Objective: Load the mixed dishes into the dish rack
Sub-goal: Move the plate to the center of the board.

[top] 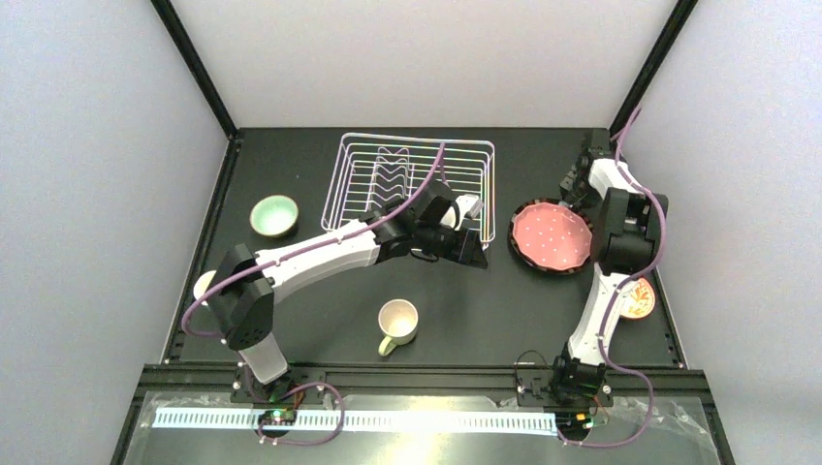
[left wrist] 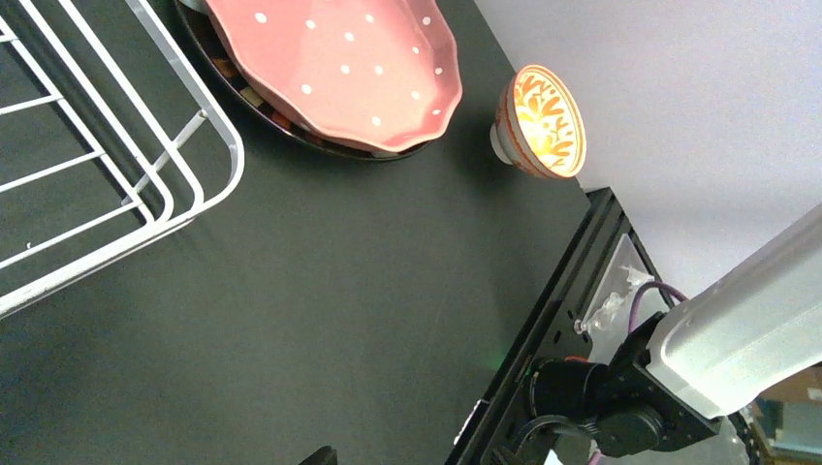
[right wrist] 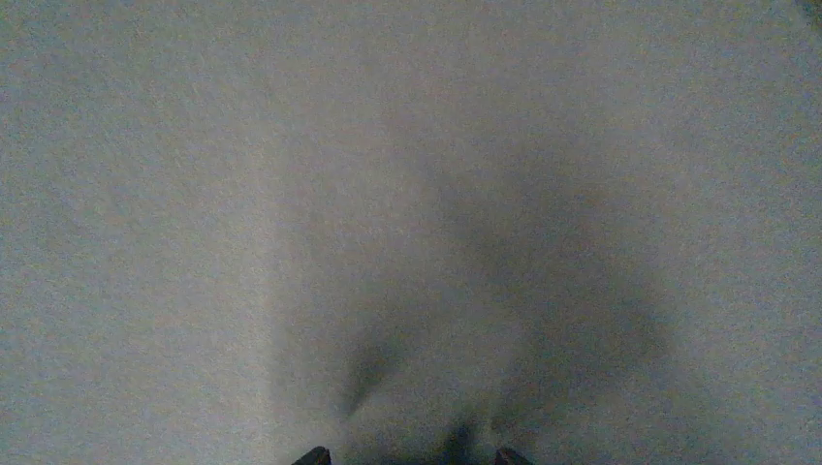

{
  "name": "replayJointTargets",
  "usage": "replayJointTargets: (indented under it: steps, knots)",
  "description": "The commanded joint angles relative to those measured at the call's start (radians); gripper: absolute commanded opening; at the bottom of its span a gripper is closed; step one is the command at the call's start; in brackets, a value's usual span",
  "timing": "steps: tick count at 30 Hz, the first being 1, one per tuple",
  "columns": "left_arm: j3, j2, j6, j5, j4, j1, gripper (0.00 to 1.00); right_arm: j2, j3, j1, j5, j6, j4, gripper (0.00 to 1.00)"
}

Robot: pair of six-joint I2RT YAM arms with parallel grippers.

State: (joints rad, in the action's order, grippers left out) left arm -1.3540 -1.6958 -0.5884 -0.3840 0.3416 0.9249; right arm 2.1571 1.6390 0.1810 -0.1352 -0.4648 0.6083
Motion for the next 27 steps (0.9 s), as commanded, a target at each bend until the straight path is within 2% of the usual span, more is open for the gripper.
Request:
replayJointTargets:
  steps: [1, 27]
  knots:
    - [0.004, 0.025, -0.006, 0.014, -0.019, 0.002, 0.91, -0.005, -0.055, 0.0, 0.012, 0.002, -0.016, 0.98]
    - [0.064, 0.016, -0.007, 0.028, -0.043, 0.003, 0.91, -0.231, -0.401, -0.002, 0.05, -0.024, -0.109, 0.98]
